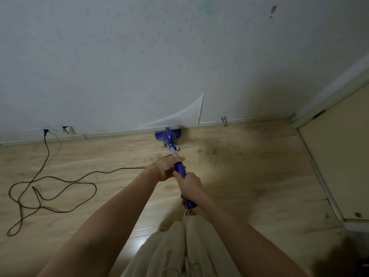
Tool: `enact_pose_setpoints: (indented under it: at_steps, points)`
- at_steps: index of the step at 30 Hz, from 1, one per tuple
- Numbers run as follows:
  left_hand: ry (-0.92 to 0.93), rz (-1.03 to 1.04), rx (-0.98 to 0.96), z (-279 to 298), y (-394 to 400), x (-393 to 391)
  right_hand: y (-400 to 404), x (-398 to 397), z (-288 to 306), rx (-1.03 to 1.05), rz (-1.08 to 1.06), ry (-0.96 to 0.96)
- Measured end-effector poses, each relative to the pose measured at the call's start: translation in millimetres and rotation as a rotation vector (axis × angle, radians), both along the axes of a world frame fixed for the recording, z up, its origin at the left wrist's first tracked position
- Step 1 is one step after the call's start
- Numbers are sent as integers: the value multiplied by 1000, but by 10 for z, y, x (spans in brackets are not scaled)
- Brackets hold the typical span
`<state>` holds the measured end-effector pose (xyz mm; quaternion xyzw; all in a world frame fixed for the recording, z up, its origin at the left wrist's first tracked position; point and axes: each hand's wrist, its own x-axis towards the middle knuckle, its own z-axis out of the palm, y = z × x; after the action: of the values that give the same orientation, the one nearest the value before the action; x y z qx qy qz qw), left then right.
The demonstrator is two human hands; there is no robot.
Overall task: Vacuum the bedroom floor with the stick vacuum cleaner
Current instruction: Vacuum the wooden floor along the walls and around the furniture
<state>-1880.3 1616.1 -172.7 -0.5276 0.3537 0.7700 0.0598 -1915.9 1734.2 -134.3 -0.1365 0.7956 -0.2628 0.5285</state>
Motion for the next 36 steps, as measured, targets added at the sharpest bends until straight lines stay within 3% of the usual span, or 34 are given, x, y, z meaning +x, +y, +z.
enact_pose_setpoints:
  at_steps: [5, 10, 16, 26, 36]
  points:
    - [3, 63, -10, -6, 219, -96, 180, -54, 92, 6, 12, 105]
    - [27, 108, -42, -2, 433, -188, 377, -150, 192, 18, -45, 85]
    - [-17, 1, -160, 114, 585, -116, 640, 75, 420, -35, -280, -15]
    - [-35, -238, -142, 252, 663, 210, 755, 627, 481, -94, -500, -93]
    - [1, -121, -126, 152, 491, 5, 386, 391, 81, -103, -452, 15]
